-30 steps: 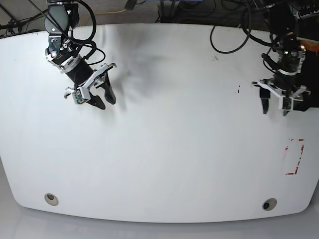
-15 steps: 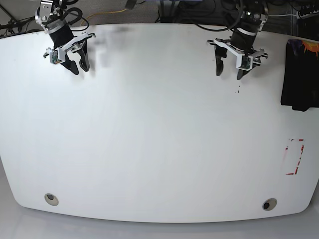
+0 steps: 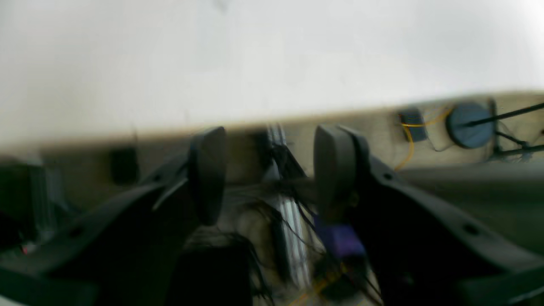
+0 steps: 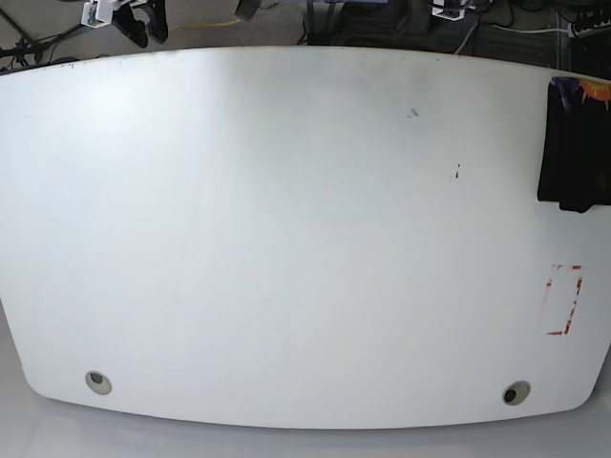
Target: Fold the T-shirt properly
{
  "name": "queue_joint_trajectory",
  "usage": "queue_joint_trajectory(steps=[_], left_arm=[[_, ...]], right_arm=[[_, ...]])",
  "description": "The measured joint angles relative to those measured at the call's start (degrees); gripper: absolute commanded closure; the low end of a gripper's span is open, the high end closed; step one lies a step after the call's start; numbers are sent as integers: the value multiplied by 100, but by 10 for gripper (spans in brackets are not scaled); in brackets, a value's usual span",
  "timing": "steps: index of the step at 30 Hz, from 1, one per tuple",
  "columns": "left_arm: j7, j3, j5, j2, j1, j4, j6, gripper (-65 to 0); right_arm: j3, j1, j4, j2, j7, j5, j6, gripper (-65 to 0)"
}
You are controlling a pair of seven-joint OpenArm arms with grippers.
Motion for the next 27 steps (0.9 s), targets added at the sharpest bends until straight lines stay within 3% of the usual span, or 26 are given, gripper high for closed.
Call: queue_joint_trajectory(steps=[5,10,16,24,27], left_arm=[[-354,-46,31,-33,315,-732,-15,-294],[-1128,-85,-44,-317,7,-1943,22,-293],[-1117,-92,24,-616,-1075,-3698,13,-293],[-1226,-118,-26,-1045,-2780,-6186,83,-293],[-1182,-68,-4,-1150,-3429,-7272,518,-293]], right_arm=[[-317,-675,-144,-352,398,-608,50,-209],[-748,-494,-1051,-407,852,-927,-4,-209],[-1150,514,-2675,-413,817,-1215,-369,-209],[-1198,2057,-4804,-393,857,-1729,-387,-209],[-1202,2605,-5574,-369,833,-1753,-374,-209]])
